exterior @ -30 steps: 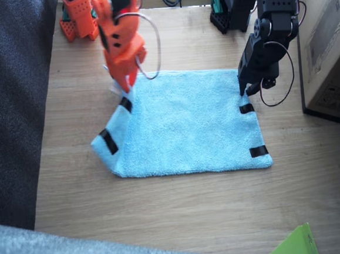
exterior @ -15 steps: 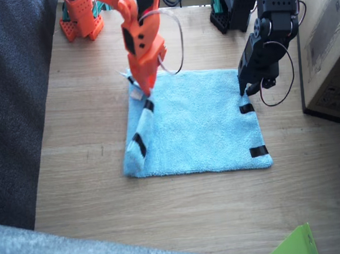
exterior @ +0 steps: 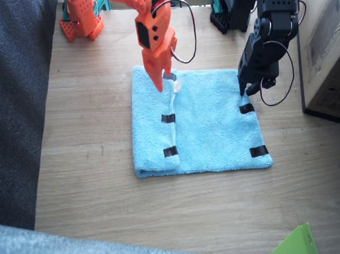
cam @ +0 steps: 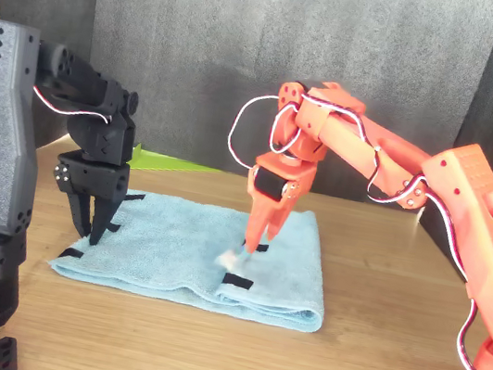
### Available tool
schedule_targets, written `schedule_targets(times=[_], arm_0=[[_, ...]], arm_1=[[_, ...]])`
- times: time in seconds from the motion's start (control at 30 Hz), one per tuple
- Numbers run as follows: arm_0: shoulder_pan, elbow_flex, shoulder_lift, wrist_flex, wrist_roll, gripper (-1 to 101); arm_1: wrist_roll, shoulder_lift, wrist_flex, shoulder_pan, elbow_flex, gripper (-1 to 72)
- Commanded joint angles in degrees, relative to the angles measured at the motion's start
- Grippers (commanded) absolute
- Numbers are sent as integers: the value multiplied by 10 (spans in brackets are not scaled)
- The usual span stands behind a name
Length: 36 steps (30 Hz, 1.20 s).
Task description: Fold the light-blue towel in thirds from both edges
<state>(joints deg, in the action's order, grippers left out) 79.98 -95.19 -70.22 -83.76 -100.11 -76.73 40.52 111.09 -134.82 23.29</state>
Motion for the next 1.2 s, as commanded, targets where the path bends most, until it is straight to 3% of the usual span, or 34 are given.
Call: schedule_targets(times=[0.0,0.17,0.33,0.73,1.17], arm_0=[[10,-13,-25,-1,1,-1],[7,-18,-52,-5,-4,-1],[3,-3,-95,-37,-10,-1],[-91,78,-114,-116,4,-2],[-202,265,-13,-214,9,-2]], arm_1=[[-9,71,4,47,21,249],[-15,113,4,153,88,222],[-13,152,3,207,146,217],[-22,185,-6,206,207,220],[-16,229,-22,225,274,225]])
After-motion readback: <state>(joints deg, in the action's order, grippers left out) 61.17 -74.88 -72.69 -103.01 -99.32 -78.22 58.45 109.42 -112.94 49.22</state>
